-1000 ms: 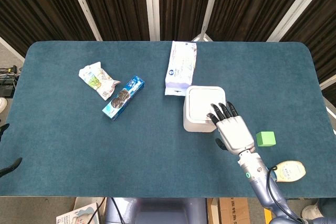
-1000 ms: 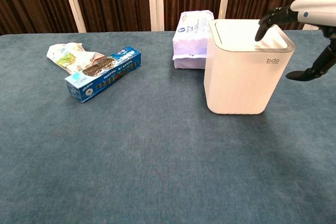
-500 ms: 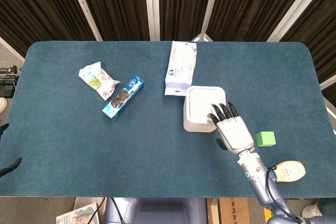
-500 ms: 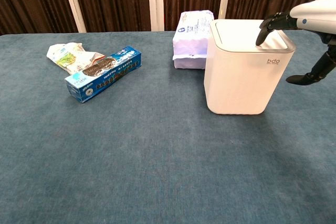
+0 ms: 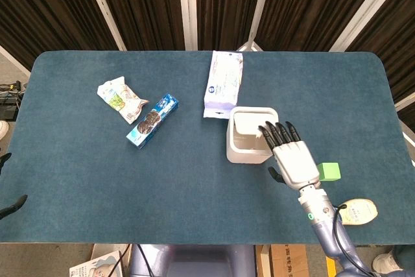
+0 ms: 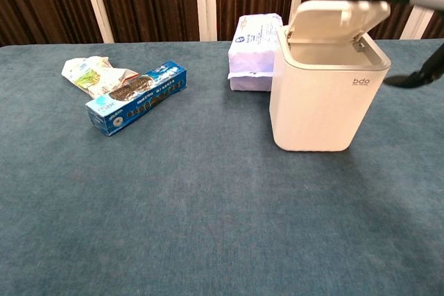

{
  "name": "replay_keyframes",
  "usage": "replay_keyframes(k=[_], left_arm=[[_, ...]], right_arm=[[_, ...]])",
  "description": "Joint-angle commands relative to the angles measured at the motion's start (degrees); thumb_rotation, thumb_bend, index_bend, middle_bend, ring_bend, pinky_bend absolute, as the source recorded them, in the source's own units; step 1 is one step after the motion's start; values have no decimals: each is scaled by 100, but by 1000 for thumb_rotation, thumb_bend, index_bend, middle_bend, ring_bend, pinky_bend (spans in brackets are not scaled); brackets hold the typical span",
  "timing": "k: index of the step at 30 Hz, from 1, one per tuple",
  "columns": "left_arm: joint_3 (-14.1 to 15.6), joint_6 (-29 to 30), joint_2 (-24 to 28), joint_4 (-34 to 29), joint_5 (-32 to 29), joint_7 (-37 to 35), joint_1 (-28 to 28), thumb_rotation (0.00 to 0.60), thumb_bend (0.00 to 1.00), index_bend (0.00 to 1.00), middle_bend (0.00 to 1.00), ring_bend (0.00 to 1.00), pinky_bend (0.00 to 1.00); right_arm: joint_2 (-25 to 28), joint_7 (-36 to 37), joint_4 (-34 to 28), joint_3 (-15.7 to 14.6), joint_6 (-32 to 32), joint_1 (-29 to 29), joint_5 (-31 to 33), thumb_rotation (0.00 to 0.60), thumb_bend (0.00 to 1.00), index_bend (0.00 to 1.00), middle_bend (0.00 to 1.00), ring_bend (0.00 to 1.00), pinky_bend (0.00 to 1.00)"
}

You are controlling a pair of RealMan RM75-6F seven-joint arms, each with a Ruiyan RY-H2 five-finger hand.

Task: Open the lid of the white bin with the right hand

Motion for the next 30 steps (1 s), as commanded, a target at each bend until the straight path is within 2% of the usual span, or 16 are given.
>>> replay_keyframes(k=[1, 4, 10, 13, 17, 24, 30], left_arm=[[-5, 3, -2, 1, -6, -1, 1, 600, 67, 162, 74, 0, 0], [0, -13, -7, -3, -9, 14, -4, 600, 68, 162, 74, 0, 0], [12, 2, -19, -23, 25, 51, -1, 600, 67, 162, 74, 0, 0], [16, 20, -23, -33, 40, 70, 5, 600, 68, 162, 74, 0, 0], [19, 19, -37, -33, 50, 96, 3, 600, 68, 162, 74, 0, 0], [32, 21, -41, -38, 77, 117, 5, 600, 68, 162, 74, 0, 0], [40, -25, -25, -47, 42, 122, 0, 600, 68, 162, 74, 0, 0]], right_arm=[[294, 773, -78, 78, 488, -426, -698, 600, 294, 24, 20, 34, 1], [515, 1272, -2, -15, 781, -754, -1105, 600, 293, 24, 20, 34, 1], [909, 2369, 540, -481, 1087, -1462, -1666, 600, 293, 24, 20, 34, 1], [930, 2945, 1041, -750, 1156, -1790, -1873, 600, 293, 24, 20, 34, 1], [708, 3348, 1803, -1022, 1251, -2150, -2013, 600, 293, 24, 20, 25, 1], [-2, 3208, 2784, -1010, 1628, -2538, -1929, 600, 294, 24, 20, 17, 0], [-300, 3271, 3238, -916, 1749, -2698, -1931, 600, 293, 28, 20, 17, 0]])
